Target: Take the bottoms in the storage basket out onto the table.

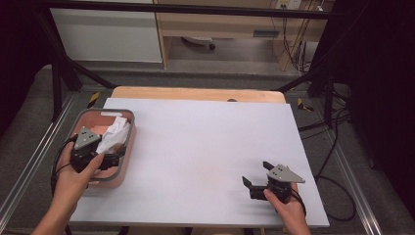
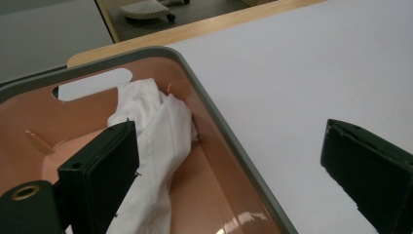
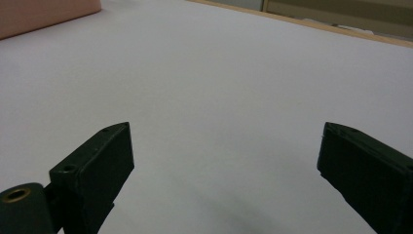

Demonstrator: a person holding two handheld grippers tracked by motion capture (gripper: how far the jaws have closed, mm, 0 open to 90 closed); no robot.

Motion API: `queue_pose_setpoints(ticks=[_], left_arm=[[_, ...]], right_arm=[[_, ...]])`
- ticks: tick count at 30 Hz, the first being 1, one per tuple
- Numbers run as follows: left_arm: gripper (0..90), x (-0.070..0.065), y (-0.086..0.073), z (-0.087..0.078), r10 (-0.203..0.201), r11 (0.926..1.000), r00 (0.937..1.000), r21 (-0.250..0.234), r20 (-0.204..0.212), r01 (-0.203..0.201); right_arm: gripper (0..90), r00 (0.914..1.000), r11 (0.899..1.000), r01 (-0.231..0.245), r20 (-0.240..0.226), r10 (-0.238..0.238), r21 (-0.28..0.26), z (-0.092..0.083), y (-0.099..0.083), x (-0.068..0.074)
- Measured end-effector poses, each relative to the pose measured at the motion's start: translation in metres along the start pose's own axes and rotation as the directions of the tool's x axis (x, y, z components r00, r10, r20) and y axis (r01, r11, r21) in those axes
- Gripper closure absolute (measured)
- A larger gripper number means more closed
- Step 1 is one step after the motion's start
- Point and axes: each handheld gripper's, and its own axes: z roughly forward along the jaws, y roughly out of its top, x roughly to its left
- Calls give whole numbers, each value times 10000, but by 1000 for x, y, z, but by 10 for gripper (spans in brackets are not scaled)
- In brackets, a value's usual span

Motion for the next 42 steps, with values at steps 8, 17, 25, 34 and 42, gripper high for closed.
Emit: queue_pose_setpoints(ticks=[8,17,25,34,42], left_arm=[[69,3,9,7,326,9985,9994,424,142,-332],[69,16,19,13,381,9967,9993,725,-67,-375],[71,25,19,21,229,9944,9996,1031,-163,-211],[79,38,14,26,-18,9905,9995,1377,-311,61],[79,49,17,26,-95,9845,9993,1749,-369,158]], right_arm=[[62,10000,10000,41,-44,-41,-16,1,2,2],[62,10000,10000,5,36,-5,54,-1,0,0],[61,9998,9999,110,-149,-108,133,2,2,4],[63,9998,9994,172,-70,-170,293,1,0,4],[63,9997,9987,244,-26,-244,445,4,-1,4]])
